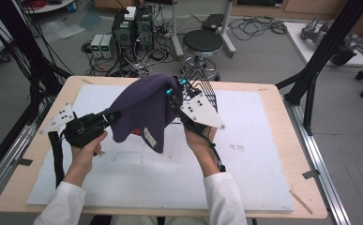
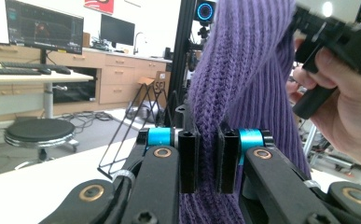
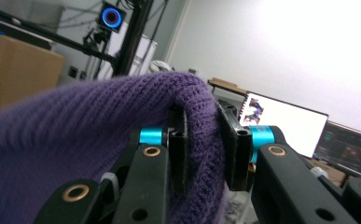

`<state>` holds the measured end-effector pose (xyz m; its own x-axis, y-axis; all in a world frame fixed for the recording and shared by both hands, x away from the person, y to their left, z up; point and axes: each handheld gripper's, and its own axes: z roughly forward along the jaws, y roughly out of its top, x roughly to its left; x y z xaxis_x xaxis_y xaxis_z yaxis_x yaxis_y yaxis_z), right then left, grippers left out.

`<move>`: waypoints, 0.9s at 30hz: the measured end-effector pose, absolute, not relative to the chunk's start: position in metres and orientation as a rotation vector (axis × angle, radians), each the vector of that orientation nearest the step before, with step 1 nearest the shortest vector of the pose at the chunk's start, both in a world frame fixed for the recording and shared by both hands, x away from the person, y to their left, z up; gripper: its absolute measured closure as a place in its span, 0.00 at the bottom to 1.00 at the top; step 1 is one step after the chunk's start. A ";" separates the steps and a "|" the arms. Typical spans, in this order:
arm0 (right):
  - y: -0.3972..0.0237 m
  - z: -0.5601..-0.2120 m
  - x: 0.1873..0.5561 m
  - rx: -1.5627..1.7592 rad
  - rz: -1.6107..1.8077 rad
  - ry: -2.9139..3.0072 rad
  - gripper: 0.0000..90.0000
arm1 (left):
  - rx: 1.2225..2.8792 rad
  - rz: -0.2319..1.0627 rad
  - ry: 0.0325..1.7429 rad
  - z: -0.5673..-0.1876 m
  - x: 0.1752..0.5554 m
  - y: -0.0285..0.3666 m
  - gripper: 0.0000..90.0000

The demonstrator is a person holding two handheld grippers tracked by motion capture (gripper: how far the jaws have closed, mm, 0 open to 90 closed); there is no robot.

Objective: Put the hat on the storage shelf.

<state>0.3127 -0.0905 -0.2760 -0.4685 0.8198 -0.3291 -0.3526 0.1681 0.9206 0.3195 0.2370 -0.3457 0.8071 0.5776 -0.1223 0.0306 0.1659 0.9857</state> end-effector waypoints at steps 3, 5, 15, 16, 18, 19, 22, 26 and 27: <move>-0.101 -0.276 0.316 0.489 1.479 1.449 0.84 | 1.375 0.430 0.531 -0.336 0.323 0.234 0.92; -0.106 -0.275 0.318 0.494 1.459 1.438 0.84 | 1.386 0.440 0.519 -0.328 0.328 0.229 0.92; -0.139 -0.262 0.332 0.586 1.441 1.377 0.84 | 1.413 0.431 0.485 -0.305 0.358 0.194 0.92; -0.142 -0.259 0.335 0.591 1.437 1.370 0.84 | 1.409 0.424 0.482 -0.303 0.362 0.189 0.92; -0.149 -0.253 0.339 0.607 1.435 1.359 0.84 | 1.402 0.408 0.482 -0.297 0.369 0.180 0.92; -0.153 -0.249 0.341 0.609 1.430 1.356 0.84 | 1.396 0.387 0.489 -0.294 0.372 0.174 0.92; -0.166 -0.237 0.346 0.608 1.401 1.345 0.84 | 1.382 0.356 0.478 -0.290 0.380 0.157 0.92; -0.182 -0.224 0.350 0.615 1.352 1.336 0.84 | 1.376 0.341 0.452 -0.285 0.392 0.135 0.92; -0.187 -0.219 0.351 0.612 1.338 1.331 0.84 | 1.370 0.342 0.447 -0.284 0.394 0.131 0.92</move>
<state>0.3511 -0.1871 -0.2193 -0.2682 0.9075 -0.3232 -0.3279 0.2294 0.9164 0.3940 0.1310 -0.2839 0.8687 0.4839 -0.1060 0.0241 0.1724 0.9847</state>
